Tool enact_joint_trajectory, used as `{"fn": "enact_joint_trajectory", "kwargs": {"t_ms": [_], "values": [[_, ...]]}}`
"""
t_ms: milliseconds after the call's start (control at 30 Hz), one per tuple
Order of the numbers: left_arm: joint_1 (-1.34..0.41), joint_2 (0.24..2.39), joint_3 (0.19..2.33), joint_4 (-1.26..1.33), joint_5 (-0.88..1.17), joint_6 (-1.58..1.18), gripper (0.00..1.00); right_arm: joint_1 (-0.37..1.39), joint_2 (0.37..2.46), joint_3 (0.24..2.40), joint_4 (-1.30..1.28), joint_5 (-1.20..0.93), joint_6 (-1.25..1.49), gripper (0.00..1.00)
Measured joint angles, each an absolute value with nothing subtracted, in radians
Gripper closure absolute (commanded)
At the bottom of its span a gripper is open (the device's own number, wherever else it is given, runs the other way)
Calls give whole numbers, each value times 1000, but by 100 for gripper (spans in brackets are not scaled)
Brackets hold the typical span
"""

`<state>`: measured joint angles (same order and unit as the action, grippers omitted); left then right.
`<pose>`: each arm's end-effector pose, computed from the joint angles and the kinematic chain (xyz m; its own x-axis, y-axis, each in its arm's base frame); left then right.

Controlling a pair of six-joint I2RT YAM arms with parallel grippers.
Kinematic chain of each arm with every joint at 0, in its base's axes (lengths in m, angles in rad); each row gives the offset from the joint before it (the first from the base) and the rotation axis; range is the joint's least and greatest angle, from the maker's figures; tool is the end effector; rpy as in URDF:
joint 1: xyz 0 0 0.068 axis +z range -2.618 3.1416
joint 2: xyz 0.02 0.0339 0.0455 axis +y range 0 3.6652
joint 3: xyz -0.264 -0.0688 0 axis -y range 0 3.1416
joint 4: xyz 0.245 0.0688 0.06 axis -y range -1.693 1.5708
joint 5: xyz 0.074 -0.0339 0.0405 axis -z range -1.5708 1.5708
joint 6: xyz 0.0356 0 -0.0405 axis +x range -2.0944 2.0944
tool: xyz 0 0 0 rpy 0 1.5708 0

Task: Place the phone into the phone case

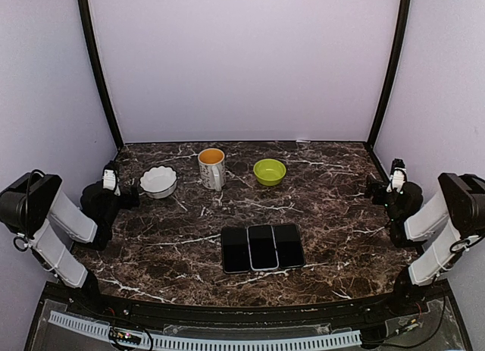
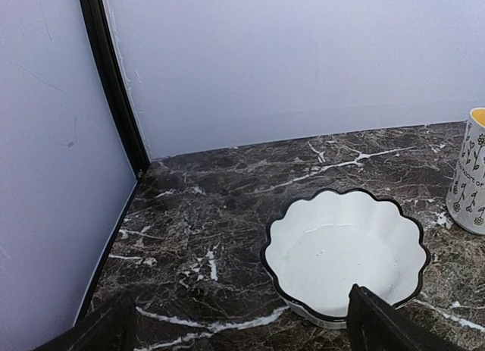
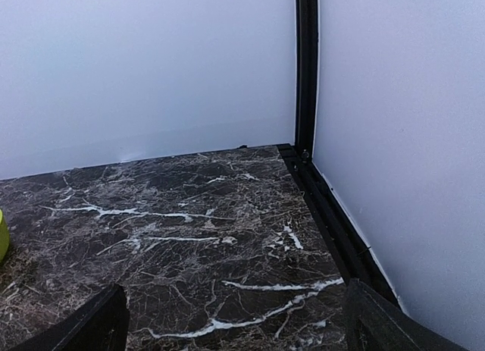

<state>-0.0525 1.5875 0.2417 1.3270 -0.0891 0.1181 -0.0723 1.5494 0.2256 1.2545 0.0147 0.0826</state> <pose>0.2468 -0.0098 0.1500 -0.0230 0.1187 -0.9927 -0.0341 0.9923 0.1195 0.2411 -0.0180 0.1470 -0.0617 0.0872 -0.9943 0.0923 0.9924 0.0813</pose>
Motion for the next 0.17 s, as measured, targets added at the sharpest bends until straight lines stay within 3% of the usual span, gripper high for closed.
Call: {"fn": "enact_joint_trajectory", "kwargs": {"t_ms": [167], "values": [[-52,1588,242,1319,-87,116,1,-72,1549,227,1253,15,83,1]]}}
